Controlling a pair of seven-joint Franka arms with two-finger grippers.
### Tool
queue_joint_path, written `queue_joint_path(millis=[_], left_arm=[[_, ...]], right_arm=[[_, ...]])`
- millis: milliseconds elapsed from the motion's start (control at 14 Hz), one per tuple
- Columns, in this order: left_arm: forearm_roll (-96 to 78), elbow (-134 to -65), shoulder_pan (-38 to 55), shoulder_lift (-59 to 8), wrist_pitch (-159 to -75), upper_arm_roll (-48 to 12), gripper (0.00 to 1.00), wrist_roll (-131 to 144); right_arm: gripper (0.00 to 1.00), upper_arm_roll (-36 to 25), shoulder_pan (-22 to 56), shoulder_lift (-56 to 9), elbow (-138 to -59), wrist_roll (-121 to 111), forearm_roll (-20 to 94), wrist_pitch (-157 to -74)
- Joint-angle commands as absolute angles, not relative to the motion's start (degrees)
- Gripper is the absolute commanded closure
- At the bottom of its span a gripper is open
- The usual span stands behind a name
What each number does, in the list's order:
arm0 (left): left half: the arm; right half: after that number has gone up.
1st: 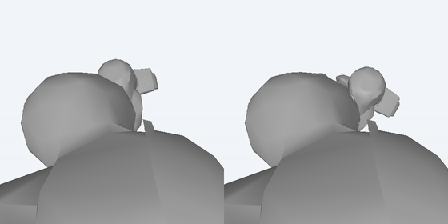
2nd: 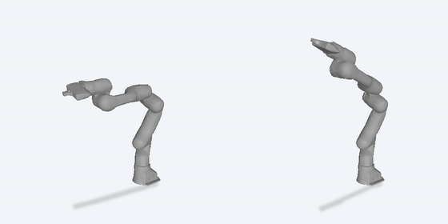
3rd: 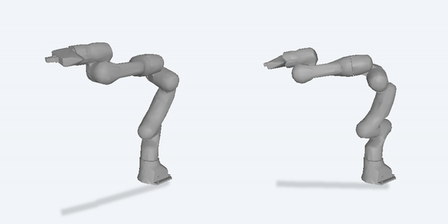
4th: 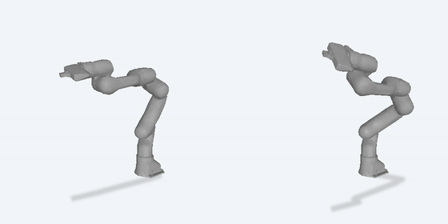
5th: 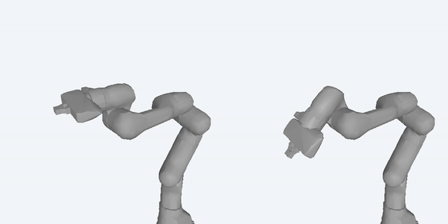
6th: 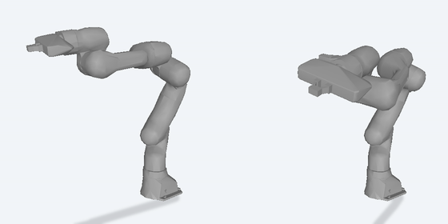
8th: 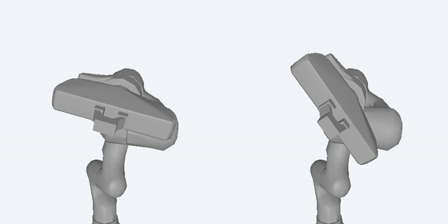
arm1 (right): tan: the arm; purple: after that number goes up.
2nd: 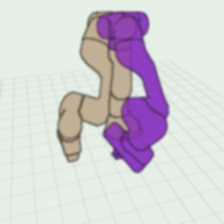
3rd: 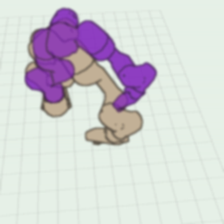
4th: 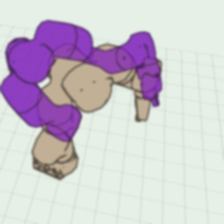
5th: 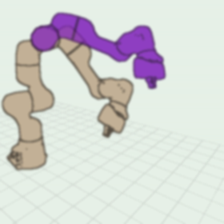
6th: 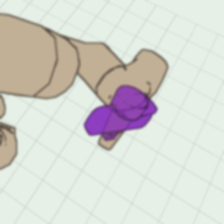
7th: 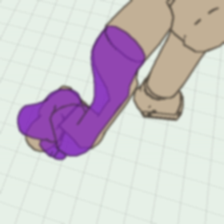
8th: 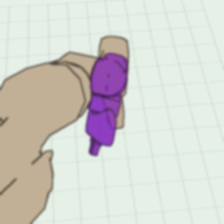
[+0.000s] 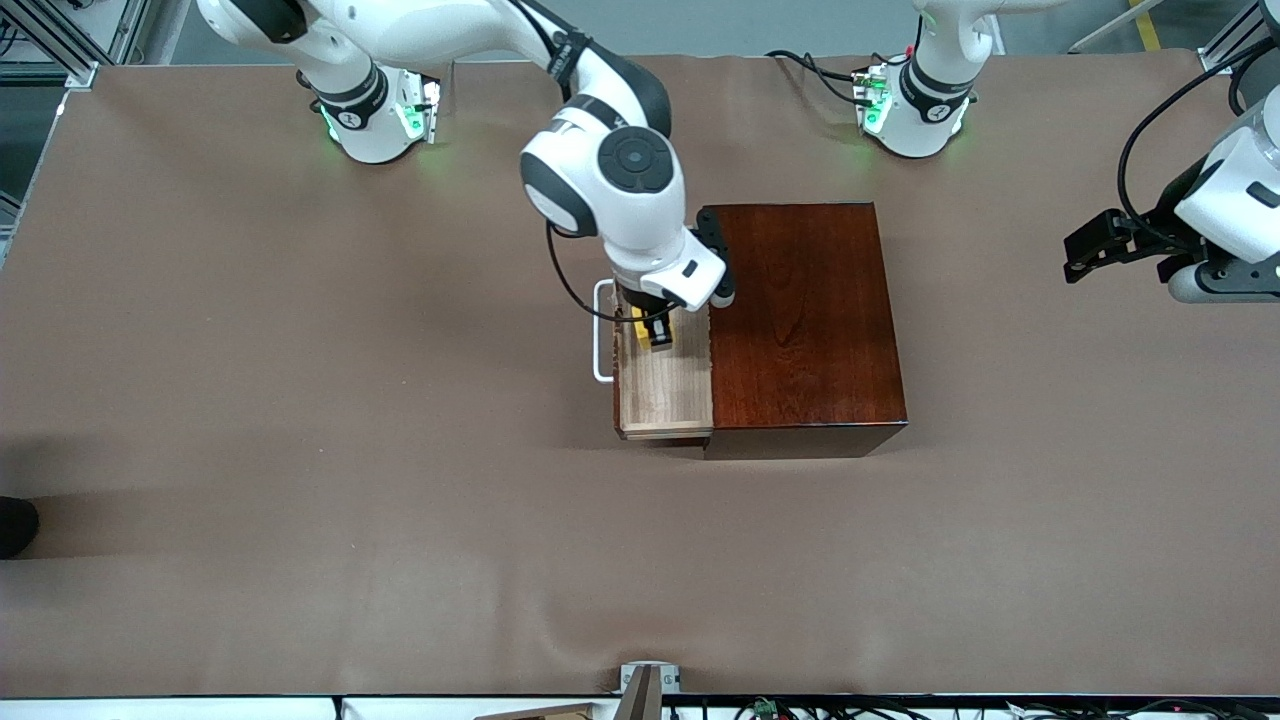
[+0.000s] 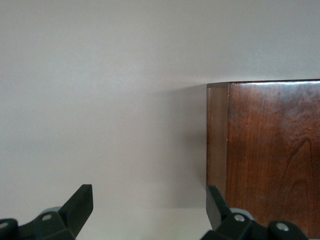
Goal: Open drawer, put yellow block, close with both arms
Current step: 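Carry the yellow cube with the right gripper over the open drawer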
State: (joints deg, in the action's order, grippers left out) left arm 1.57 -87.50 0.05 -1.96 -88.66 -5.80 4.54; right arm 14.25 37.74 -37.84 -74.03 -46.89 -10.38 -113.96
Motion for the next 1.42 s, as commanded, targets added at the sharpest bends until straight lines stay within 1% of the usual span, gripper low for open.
queue_joint_path(millis=[0, 71, 285, 356, 498, 783, 1068, 1353], left_arm=[[0.2, -87.9, 1.3, -1.3, -88.5, -4.0, 0.0, 4.5], [0.2, -87.9, 1.3, -1.4, -88.4, -4.0, 0.0, 4.5], [0.2, -87.9, 1.3, -1.7, -88.5, -4.0, 0.0, 4.4], [0.2, -87.9, 1.3, -1.7, -88.5, -4.0, 0.0, 4.4], [0.2, -87.9, 1.3, -1.8, -88.5, -4.0, 0.0, 4.4], [0.2, -87.8, 1.2, -1.8, -88.5, -4.0, 0.0, 4.4], [0.2, -87.8, 1.3, -1.8, -88.5, -4.0, 0.0, 4.5], [0.2, -87.8, 1.3, -1.8, -88.5, -4.0, 0.0, 4.5]], right_arm=[[1.0, 12.0, 40.5, -40.8, -71.7, -44.4, -12.0, -115.2], [0.98, 12.0, 40.4, -41.1, -71.7, -43.9, -12.0, -115.7], [0.88, 12.0, 40.9, -42.3, -72.2, -41.9, -12.9, -117.6], [0.76, 12.0, 41.1, -42.4, -72.2, -41.3, -13.2, -117.6], [0.0, 12.0, 41.0, -42.2, -72.2, -41.2, -13.1, -117.5], [0.0, 12.0, 40.8, -41.1, -72.1, -41.1, -12.7, -116.9], [0.0, 12.0, 39.7, -37.6, -72.1, -41.2, -12.4, -113.3], [0.0, 12.0, 34.2, -33.4, -72.2, -41.2, -12.1, -107.7]])
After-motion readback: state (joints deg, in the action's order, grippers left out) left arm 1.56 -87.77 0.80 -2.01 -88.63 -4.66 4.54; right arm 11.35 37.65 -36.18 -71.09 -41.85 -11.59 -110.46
